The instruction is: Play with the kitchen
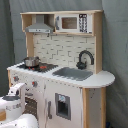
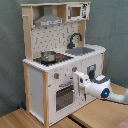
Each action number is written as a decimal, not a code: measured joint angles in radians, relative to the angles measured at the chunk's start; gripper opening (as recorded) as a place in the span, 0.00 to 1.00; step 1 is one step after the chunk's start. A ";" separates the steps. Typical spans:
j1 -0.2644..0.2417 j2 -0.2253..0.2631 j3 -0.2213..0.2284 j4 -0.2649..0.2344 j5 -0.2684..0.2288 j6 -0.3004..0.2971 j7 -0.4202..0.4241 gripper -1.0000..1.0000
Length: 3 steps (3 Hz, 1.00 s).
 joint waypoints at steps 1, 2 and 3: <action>-0.018 0.000 0.000 0.000 0.000 0.041 -0.091 1.00; -0.053 0.000 -0.018 0.000 0.000 0.128 -0.122 1.00; -0.058 0.000 -0.010 -0.002 0.000 0.164 -0.126 1.00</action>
